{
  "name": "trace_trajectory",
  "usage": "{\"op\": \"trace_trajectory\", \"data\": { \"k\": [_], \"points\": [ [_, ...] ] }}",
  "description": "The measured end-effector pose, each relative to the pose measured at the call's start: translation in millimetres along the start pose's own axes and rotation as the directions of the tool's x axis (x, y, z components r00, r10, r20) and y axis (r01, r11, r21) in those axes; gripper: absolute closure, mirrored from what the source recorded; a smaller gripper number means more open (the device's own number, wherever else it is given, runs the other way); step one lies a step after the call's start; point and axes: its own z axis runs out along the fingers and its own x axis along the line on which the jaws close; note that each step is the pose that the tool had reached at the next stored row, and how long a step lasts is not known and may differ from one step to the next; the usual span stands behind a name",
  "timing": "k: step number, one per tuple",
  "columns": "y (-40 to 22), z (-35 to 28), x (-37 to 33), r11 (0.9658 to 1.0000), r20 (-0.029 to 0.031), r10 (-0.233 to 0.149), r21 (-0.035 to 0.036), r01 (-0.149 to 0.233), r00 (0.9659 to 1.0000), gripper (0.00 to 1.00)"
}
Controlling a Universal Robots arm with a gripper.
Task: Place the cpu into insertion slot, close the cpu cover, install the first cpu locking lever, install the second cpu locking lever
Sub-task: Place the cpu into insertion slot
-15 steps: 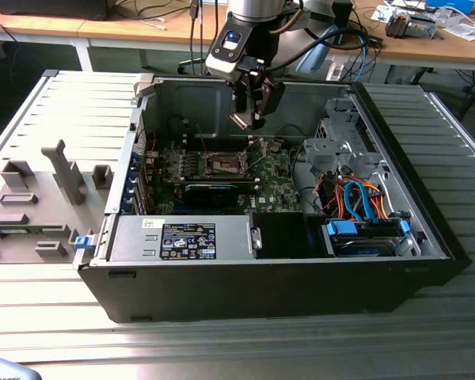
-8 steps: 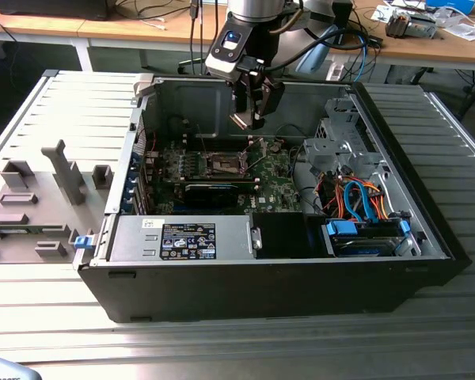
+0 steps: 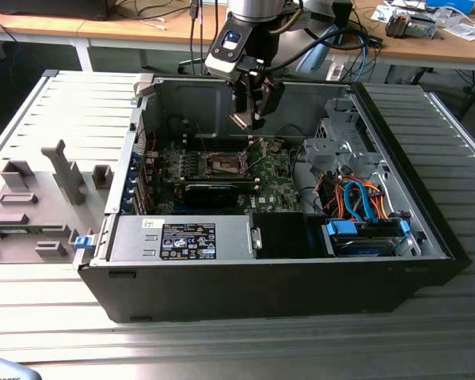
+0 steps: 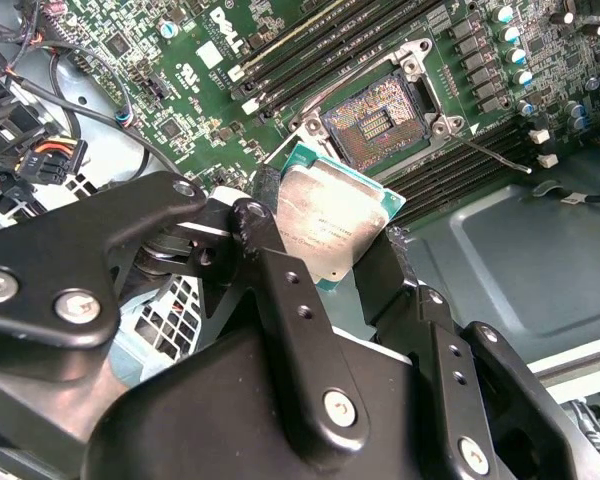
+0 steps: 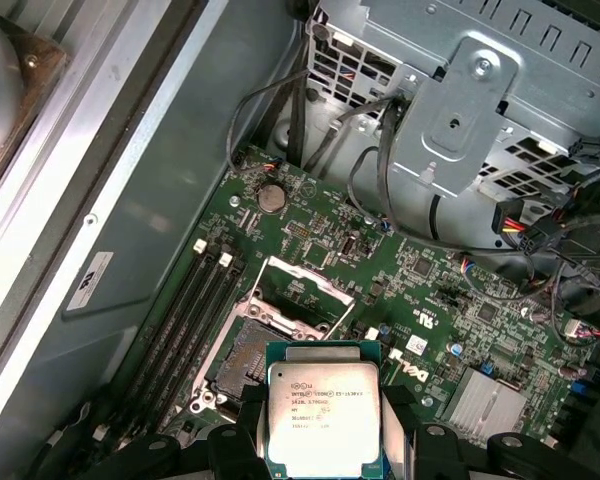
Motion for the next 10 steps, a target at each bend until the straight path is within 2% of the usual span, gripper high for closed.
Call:
{"op": "trace_trajectory", "data": {
  "k": [10],
  "points": [
    [0.0,0.0,0.0,1.0,0.0003,0.007,0.0001,-0.007,1.0,0.46]
  ]
}}
